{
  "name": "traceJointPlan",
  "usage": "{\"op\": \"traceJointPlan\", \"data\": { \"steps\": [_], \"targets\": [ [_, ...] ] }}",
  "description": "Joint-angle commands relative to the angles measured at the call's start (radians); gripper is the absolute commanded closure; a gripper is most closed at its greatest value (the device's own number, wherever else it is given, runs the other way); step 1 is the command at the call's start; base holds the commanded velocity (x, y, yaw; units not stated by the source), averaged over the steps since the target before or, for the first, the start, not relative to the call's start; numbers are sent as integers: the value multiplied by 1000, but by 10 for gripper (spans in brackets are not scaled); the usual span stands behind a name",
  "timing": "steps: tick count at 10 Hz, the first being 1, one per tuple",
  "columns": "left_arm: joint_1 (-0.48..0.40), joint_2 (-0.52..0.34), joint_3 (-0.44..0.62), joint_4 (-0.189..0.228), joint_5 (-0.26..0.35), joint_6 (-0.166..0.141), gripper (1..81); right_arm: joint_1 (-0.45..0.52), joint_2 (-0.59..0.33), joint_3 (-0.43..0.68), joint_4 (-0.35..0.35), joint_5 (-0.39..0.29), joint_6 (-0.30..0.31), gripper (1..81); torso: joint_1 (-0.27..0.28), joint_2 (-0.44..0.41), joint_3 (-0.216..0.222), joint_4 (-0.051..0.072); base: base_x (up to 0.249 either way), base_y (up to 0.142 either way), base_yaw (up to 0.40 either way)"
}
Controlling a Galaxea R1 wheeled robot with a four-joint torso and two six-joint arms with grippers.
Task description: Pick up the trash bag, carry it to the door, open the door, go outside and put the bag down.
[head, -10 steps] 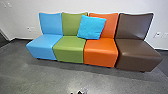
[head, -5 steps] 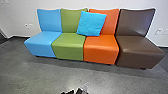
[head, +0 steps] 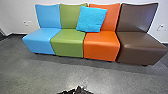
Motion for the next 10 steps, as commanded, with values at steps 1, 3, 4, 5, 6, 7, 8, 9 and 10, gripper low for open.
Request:
{"op": "traceJointPlan", "data": {
  "steps": [1,3,4,5,6,7,8,9,10],
  "targets": [
    [-77,45,4,5,39,13,10,67,-43,14,33,-68,-1,10,61,-95,0,0,0,0,0],
    [-23,52,4,17,-44,15,10,71,-40,14,38,-68,-1,10,106,-167,0,0,0,0,0],
    [-8,49,4,15,-50,13,10,75,-39,14,39,-68,1,10,129,-181,0,0,0,0,0],
    [0,39,6,5,-42,12,10,75,-34,8,41,-68,2,10,87,-138,0,0,0,0,0],
    [14,33,9,5,-38,6,10,74,-34,5,41,-68,2,10,109,-150,-74,0,0,0,0],
    [37,29,9,6,-38,7,10,74,-34,3,41,-68,2,10,121,-155,-96,0,0,0,0],
    [48,27,9,5,-38,7,10,74,-31,2,41,-70,2,10,125,-159,-107,0,0,0,0],
    [55,27,8,3,-38,6,10,73,-28,2,41,-68,2,10,129,-162,-132,0,0,0,0],
    [58,25,9,0,-38,4,10,74,-27,0,41,-70,2,10,131,-163,-164,0,0,0,0]
  ]
}}
